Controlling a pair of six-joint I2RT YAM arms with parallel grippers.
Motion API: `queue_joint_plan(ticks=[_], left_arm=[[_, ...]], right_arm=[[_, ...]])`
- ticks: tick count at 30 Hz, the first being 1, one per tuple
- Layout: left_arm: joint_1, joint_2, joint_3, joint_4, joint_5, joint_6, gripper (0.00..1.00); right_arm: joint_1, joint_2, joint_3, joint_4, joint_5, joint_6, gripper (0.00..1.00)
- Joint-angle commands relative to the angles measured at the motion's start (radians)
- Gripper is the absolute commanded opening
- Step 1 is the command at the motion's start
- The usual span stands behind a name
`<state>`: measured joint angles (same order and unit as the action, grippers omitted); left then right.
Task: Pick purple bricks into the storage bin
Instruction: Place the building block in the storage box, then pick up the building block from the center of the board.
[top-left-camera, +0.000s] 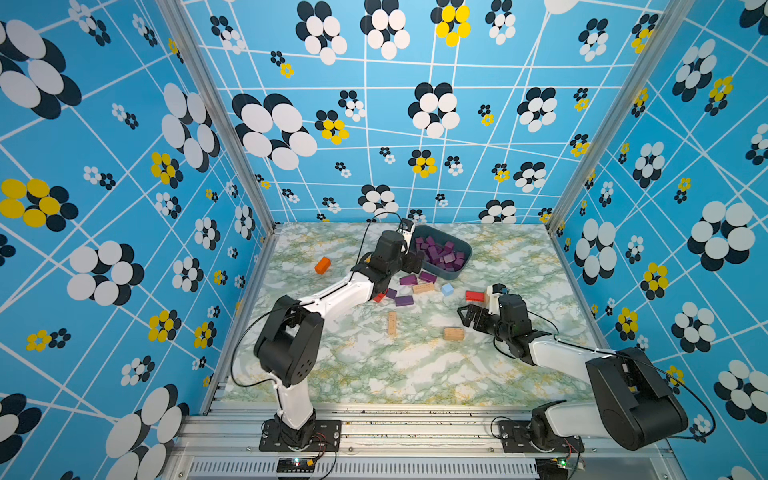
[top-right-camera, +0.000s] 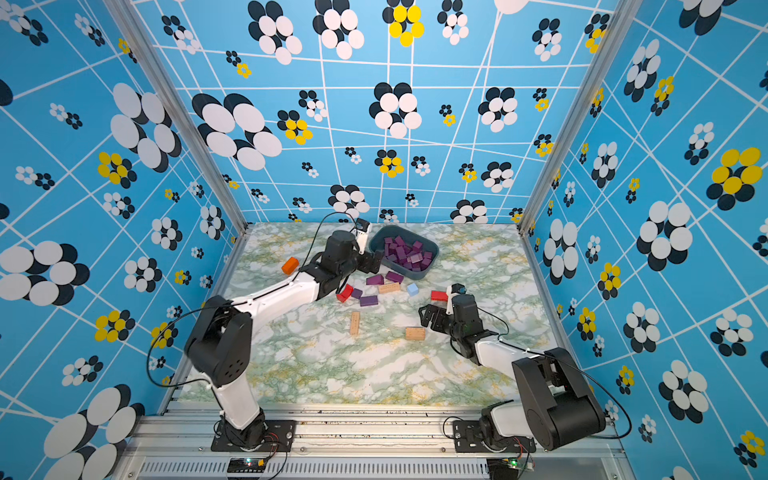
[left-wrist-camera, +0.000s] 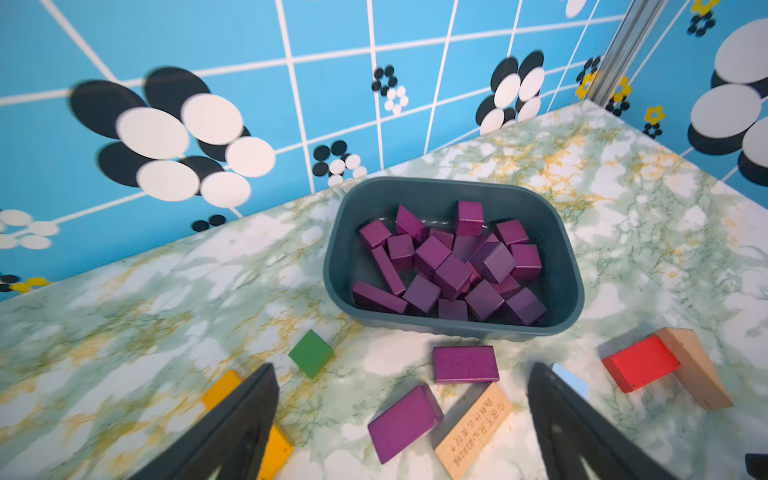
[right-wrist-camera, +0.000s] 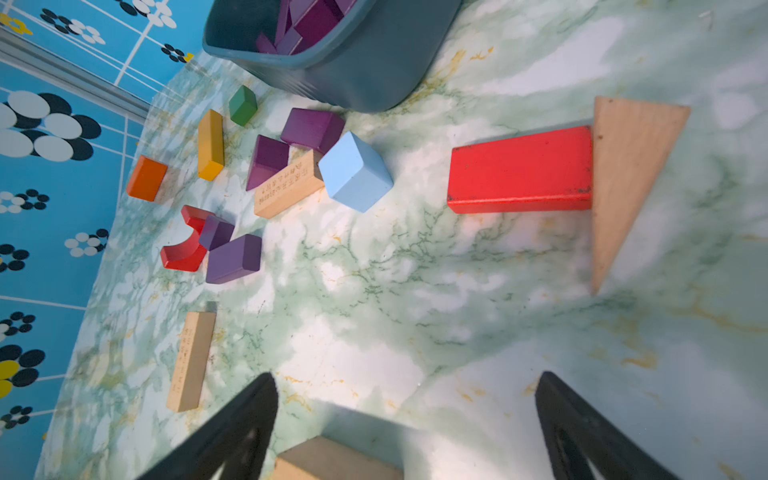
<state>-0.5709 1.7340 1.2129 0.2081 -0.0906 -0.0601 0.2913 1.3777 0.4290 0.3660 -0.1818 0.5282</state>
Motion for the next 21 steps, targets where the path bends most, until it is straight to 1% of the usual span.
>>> queue_joint_plan(ticks=[1,3,6,10,14,16,17,19,21], left_arm=[[0.004,-0.130,-0.207,0.135,-0.044,-0.055,0.96],[0.006,-0.217,-0.328,0.157,-0.048,-0.082,0.97],[0.009,-0.338,-0.460,0.142,-0.049,-0.113,0.97],[0.010,-0.491,-0.621,0.140,-0.010,-0.135,0.97],[0.016,-0.624,-0.787,0.160,-0.007,-0.138,0.98],[0.019,-0.672,-0.862,0.211,0.001,-0.126,0.98],[0.019,-0.689,-0.898,0.240,-0.006,-0.139,0.99],[0.021,-0.706,-0.941,0.299,0.006,-0.153,1.00],[0.020,-0.705,-0.958,0.334,0.021,-0.150,1.00]], right_arm=[[0.008,-0.034,0.034,-0.029,-0.011,-0.091,0.99],[0.033,-0.062,0.051,-0.049,0.005,-0.142,0.99],[0.095,-0.108,0.111,-0.143,0.076,-0.235,0.99],[0.179,-0.106,0.205,-0.233,0.166,-0.349,0.98],[0.239,-0.022,0.329,-0.307,0.169,-0.484,0.97],[0.276,0.039,0.404,-0.370,0.166,-0.573,0.96],[0.292,0.076,0.446,-0.405,0.143,-0.614,0.96],[0.311,0.145,0.522,-0.472,0.095,-0.682,0.91],[0.322,0.214,0.587,-0.511,0.100,-0.703,0.85]])
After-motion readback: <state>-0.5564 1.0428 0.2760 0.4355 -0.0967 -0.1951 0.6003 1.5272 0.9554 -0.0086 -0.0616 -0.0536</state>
